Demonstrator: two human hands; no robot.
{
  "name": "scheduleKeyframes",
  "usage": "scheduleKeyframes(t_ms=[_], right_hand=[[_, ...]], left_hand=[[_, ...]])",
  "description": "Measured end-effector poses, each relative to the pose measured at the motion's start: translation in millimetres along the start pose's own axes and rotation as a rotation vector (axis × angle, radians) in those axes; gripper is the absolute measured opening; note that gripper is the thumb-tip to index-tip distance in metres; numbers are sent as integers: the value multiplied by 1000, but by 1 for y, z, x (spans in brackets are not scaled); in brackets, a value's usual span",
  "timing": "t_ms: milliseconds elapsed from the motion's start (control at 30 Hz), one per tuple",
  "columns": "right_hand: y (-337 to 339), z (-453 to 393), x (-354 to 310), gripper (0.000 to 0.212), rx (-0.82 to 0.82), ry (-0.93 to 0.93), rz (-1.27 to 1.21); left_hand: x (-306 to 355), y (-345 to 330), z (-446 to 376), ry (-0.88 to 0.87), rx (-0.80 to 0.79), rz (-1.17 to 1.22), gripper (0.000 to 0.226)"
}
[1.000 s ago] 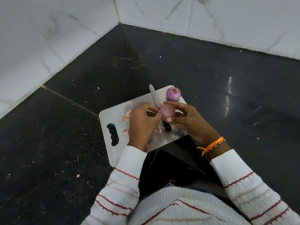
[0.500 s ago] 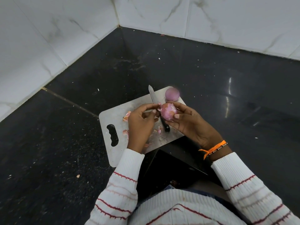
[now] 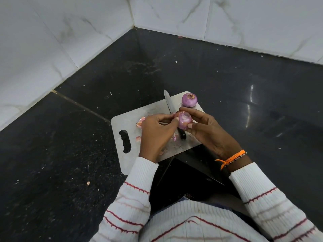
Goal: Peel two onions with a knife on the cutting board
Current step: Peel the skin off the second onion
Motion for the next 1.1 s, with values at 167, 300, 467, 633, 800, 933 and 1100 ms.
scheduleKeyframes(t_ms=[167,300,467,633,800,933,1100], right_hand=[[-1,-2,2,47,11,15,65],[-2,-2,4,49,16,21,125],[-5,-4,7,50,34,36,215],[-10,-5,7,43,33,26,124],[-11,-5,5,46,78,68,168],[-11,-5,3,47,106,75,196],[-9,-5,3,46,136,94,303]], left_hand=[[0,2,-1,28,-31,-7,22],[-1,4,0,4,-40,-23,21],[-8,7,-5,-47,-38,-41,18],[-14,8,-9,-22,16,15,18],[-12,8,-7,72,44,120,14],[-10,5,-8,-12,50,50,13],[-9,3,-7,-72,94,-17,10]])
Point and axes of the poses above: each hand's wrist, its own z-axis away from the middle knuckle, its own y-axis out of the back of the hand, x = y × z, the point moved 1 cm from there along -z, towards the middle knuckle, and after that the axes turned 12 degrees about x, right-handed, at the moved point
